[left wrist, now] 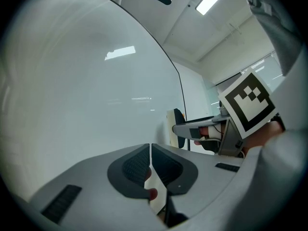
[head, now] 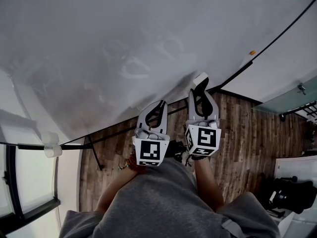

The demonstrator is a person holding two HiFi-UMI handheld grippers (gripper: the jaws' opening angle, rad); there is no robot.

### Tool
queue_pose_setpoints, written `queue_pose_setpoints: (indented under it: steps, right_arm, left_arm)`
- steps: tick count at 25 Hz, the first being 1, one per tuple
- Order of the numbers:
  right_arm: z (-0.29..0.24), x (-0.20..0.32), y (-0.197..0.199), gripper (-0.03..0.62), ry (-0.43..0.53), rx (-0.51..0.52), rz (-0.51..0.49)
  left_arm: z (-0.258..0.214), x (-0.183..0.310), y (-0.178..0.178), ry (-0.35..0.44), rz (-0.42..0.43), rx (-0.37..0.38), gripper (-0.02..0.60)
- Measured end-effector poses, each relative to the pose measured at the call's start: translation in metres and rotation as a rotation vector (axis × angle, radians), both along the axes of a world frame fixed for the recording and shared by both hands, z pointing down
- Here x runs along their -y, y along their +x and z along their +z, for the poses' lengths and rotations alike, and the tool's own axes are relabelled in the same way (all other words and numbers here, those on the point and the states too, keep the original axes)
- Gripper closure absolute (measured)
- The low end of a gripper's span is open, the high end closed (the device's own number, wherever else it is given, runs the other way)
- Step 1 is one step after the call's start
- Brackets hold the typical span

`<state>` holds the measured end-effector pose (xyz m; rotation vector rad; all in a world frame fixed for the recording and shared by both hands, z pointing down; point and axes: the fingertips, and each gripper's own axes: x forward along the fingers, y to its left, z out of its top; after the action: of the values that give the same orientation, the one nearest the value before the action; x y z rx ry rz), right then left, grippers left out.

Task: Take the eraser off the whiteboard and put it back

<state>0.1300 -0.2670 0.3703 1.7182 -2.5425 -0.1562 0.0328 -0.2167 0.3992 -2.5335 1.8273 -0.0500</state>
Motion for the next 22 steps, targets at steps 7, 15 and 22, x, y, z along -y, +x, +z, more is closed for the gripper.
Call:
queue_pose_setpoints:
  steps: [7, 15, 22]
  right_arm:
    - [0.001, 0.011, -0.009, 0.480, -0.004, -0.012, -0.015]
    - [0.002, 0.019, -0.013, 0.480, -0.010, -0.019, -0.024]
    - [0.002, 0.021, -0.016, 0.479, -0.011, -0.024, -0.022]
  left_arm:
    - [0.000, 0.009, -0.001, 0.006, 0.004, -0.008, 0.574]
    - [0.002, 0.016, -0.006, -0.001, -0.003, -0.015, 0.574]
    - [0.005, 0.020, -0.007, -0.010, -0.001, -0.015, 0.574]
